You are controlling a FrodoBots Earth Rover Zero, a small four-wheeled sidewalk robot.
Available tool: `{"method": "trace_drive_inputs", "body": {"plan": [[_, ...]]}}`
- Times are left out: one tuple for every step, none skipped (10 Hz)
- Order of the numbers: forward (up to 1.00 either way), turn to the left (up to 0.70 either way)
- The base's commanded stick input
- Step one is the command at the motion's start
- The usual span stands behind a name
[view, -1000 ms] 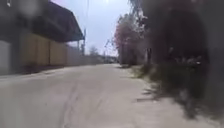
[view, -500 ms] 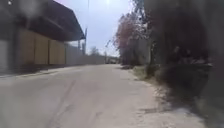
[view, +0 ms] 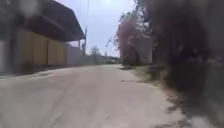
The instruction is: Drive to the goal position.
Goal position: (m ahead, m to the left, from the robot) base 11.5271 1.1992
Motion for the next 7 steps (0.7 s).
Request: {"method": "trace_drive_inputs", "body": {"plan": [[0.7, 0.0], [0.7, 0.0], [0.7, 0.0], [0.7, 0.0], [0.7, 0.0], [0.7, 0.0], [0.7, 0.0]]}}
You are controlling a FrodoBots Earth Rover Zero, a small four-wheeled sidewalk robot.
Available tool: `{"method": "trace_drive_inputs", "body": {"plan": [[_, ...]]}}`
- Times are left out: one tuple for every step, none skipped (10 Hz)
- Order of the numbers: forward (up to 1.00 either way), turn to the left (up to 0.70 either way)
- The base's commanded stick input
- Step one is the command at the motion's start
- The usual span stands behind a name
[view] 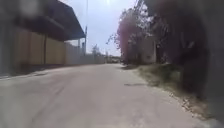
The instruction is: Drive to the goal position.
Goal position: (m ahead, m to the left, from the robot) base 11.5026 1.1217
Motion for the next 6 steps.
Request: {"method": "trace_drive_inputs", "body": {"plan": [[0.7, 0.0], [0.7, 0.0], [0.7, 0.0], [0.7, 0.0], [0.7, 0.0], [0.7, 0.0]]}}
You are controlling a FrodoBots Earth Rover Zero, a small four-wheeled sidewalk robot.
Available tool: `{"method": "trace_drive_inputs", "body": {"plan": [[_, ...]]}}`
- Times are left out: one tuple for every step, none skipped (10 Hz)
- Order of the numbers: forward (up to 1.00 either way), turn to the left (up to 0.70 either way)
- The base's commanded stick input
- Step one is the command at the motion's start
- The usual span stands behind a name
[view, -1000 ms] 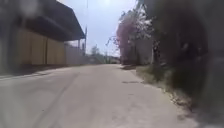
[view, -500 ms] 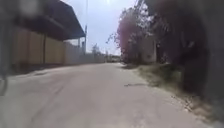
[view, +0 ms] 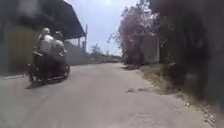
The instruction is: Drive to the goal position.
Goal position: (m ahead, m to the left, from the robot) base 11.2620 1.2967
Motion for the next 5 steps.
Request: {"method": "trace_drive_inputs", "body": {"plan": [[0.7, -0.21], [0.7, -0.35], [0.7, -0.24], [0.7, 0.0], [0.7, 0.0]]}}
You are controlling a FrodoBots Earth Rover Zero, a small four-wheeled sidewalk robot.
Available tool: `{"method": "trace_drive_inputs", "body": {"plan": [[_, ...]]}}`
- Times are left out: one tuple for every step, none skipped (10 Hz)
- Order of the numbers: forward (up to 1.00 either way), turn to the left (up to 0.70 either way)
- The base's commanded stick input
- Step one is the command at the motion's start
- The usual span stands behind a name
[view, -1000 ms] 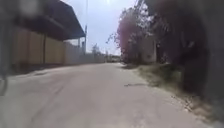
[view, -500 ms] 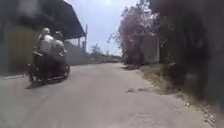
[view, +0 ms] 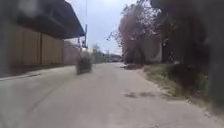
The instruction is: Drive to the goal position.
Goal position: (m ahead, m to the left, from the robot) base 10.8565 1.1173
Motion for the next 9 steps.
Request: {"method": "trace_drive_inputs", "body": {"plan": [[0.7, 0.0], [0.7, 0.0], [0.7, 0.0], [0.7, 0.0], [0.7, 0.0], [0.7, 0.0], [0.7, 0.0], [0.7, 0.0], [0.7, 0.0]]}}
